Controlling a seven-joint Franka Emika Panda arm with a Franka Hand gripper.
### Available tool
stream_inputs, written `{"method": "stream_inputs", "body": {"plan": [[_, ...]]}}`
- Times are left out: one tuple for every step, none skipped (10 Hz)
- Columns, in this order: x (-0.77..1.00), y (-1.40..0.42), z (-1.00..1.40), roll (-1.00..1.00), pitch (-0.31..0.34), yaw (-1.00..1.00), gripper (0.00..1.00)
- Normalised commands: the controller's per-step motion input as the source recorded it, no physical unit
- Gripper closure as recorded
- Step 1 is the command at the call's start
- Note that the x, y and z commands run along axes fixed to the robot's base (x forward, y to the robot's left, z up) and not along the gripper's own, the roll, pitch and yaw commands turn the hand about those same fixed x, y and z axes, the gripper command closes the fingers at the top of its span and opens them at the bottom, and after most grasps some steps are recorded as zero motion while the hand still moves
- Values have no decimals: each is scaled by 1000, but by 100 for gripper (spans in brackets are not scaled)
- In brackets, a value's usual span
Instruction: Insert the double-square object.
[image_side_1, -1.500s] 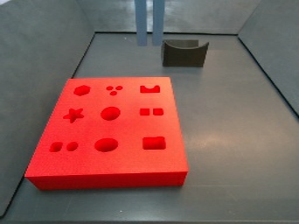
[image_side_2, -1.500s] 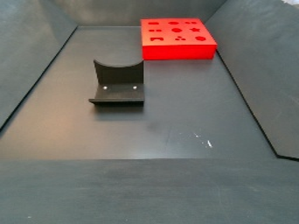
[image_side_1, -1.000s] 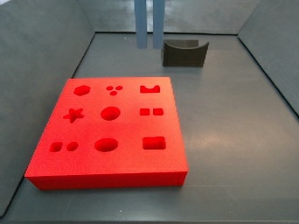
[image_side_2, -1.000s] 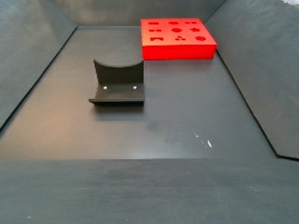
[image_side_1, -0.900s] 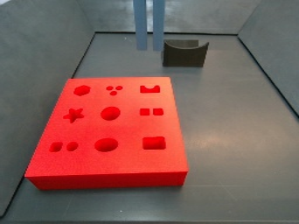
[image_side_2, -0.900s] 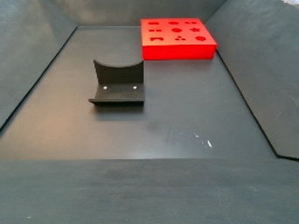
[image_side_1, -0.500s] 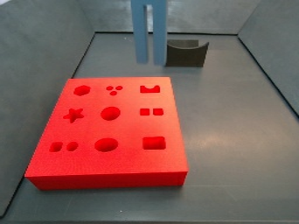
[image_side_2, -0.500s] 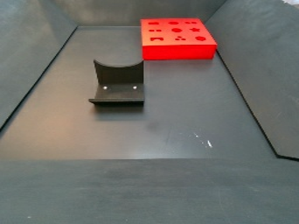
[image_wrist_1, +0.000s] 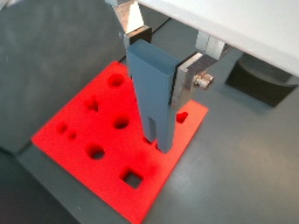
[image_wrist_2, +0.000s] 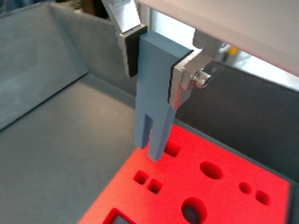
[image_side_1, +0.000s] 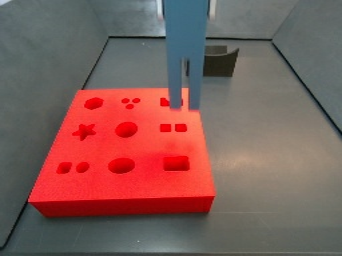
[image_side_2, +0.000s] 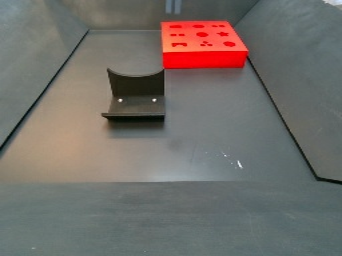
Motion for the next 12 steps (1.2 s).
{"method": "stream_inputs", "body": {"plan": [[80, 0, -460, 184, -201, 569, 100], [17, 0, -31, 0, 0, 0, 100], [-29, 174, -400, 109, -49, 0, 100], [0, 0, -166, 64, -3, 0, 100], [0, 0, -51, 0, 0, 0, 100], [0, 0, -371, 34, -47, 0, 100], [-14, 111, -349, 17, -36, 0, 100], [-129, 183, -277, -7, -34, 0, 100], [0, 0, 0, -9, 0, 0, 100], [0, 0, -20, 0, 0, 0, 100], [-169, 0, -57, 0, -36, 0, 100], [-9, 0, -160, 0, -27, 0, 100]]}}
